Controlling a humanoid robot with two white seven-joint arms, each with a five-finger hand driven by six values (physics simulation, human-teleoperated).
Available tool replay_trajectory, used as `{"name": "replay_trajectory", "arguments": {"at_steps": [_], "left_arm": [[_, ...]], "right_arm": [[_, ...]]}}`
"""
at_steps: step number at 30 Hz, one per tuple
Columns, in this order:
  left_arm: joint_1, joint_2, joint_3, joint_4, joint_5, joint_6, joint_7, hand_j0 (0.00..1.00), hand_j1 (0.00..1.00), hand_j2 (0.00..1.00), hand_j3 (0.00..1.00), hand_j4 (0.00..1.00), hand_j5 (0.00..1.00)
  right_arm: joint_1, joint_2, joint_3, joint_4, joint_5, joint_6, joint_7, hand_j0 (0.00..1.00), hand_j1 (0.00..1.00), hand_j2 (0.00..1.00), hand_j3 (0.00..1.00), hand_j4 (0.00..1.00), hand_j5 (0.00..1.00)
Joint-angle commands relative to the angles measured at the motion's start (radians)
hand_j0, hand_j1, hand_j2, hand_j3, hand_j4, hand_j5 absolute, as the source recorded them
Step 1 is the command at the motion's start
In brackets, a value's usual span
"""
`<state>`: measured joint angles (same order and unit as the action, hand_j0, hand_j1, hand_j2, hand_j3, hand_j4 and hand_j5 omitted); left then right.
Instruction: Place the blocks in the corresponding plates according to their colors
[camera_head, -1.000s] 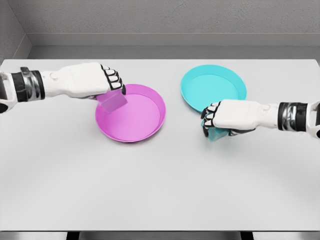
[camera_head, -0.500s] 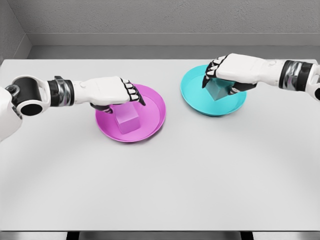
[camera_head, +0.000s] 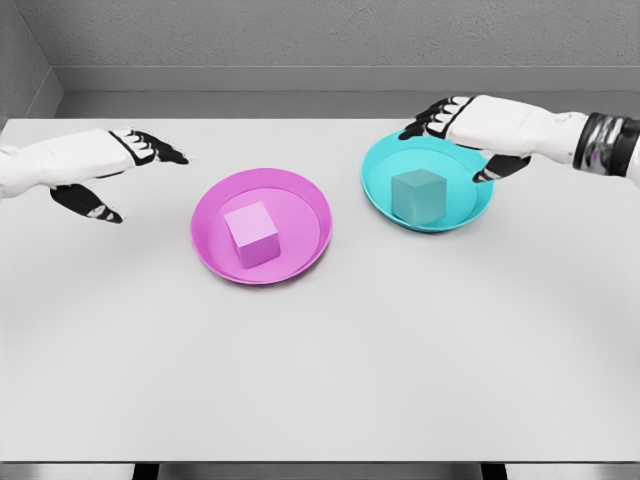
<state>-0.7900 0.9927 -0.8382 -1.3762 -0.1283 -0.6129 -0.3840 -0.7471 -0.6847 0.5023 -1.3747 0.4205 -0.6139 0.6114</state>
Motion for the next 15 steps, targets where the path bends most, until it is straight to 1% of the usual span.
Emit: {"name": "replay_trajectory", "arguments": {"at_steps": [1, 3, 4, 5, 9, 12, 15], "left_arm": [[0.002, 0.018, 0.004, 0.0, 0.026, 0.002, 0.0, 1.0, 1.0, 1.0, 1.0, 1.0, 1.0], [0.014, 0.02, 0.004, 0.002, 0.026, 0.002, 0.0, 1.0, 1.0, 1.0, 1.0, 1.0, 1.0], [0.023, 0.02, 0.004, 0.002, 0.024, 0.002, 0.0, 1.0, 1.0, 1.0, 1.0, 1.0, 1.0], [0.029, 0.02, 0.004, 0.003, 0.024, 0.002, 0.0, 1.0, 1.0, 1.0, 1.0, 1.0, 1.0], [0.04, 0.018, 0.004, 0.003, 0.024, 0.002, 0.0, 1.0, 1.0, 1.0, 1.0, 1.0, 1.0], [0.041, 0.012, 0.004, 0.029, 0.026, 0.002, 0.0, 1.0, 1.0, 1.0, 1.0, 1.0, 1.0], [0.043, 0.012, 0.002, 0.029, 0.026, 0.002, 0.0, 1.0, 1.0, 1.0, 1.0, 1.0, 1.0]], "right_arm": [[0.005, -0.018, -0.019, 0.002, -0.006, 0.003, -0.001, 1.0, 1.0, 1.0, 1.0, 1.0, 1.0], [0.017, -0.045, -0.077, 0.061, -0.006, 0.003, -0.001, 1.0, 1.0, 1.0, 1.0, 1.0, 1.0], [0.032, -0.052, -0.146, 0.131, -0.008, 0.003, -0.001, 1.0, 1.0, 1.0, 1.0, 1.0, 1.0], [0.035, -0.052, -0.16, 0.155, -0.006, 0.003, -0.001, 1.0, 1.0, 1.0, 1.0, 1.0, 1.0], [0.046, -0.052, -0.163, 0.158, -0.005, 0.003, -0.001, 1.0, 1.0, 1.0, 1.0, 1.0, 1.0], [0.045, -0.052, -0.162, 0.158, -0.005, 0.003, -0.001, 1.0, 1.0, 1.0, 1.0, 1.0, 1.0], [0.045, -0.052, -0.162, 0.157, -0.005, 0.003, -0.001, 1.0, 1.0, 1.0, 1.0, 1.0, 1.0]]}}
